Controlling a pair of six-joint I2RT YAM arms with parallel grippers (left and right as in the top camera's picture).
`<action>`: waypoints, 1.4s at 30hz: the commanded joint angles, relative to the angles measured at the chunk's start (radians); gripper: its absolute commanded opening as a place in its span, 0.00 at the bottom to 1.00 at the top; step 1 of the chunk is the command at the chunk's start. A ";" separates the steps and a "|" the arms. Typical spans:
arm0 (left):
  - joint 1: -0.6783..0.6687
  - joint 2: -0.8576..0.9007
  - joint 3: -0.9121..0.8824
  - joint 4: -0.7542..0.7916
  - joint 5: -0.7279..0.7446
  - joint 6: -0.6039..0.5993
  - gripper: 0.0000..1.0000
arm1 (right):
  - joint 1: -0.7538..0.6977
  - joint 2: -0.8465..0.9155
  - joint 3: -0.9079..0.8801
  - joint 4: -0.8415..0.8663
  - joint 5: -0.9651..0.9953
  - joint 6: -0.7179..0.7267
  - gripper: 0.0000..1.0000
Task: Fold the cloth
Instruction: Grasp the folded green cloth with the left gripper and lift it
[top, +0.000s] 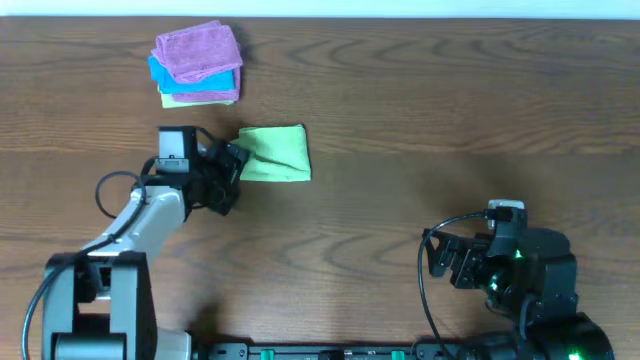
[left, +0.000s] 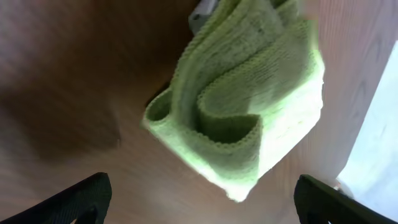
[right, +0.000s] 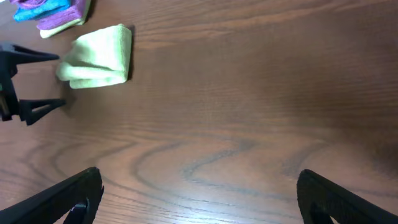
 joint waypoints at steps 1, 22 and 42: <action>-0.026 0.039 -0.003 0.036 -0.048 -0.059 0.95 | -0.011 -0.005 -0.008 0.000 -0.005 0.016 0.99; -0.071 0.254 -0.003 0.397 -0.044 -0.114 0.06 | -0.011 -0.005 -0.008 0.000 -0.005 0.016 0.99; -0.060 0.193 0.609 0.070 -0.013 0.057 0.06 | -0.011 -0.005 -0.008 0.000 -0.005 0.016 0.99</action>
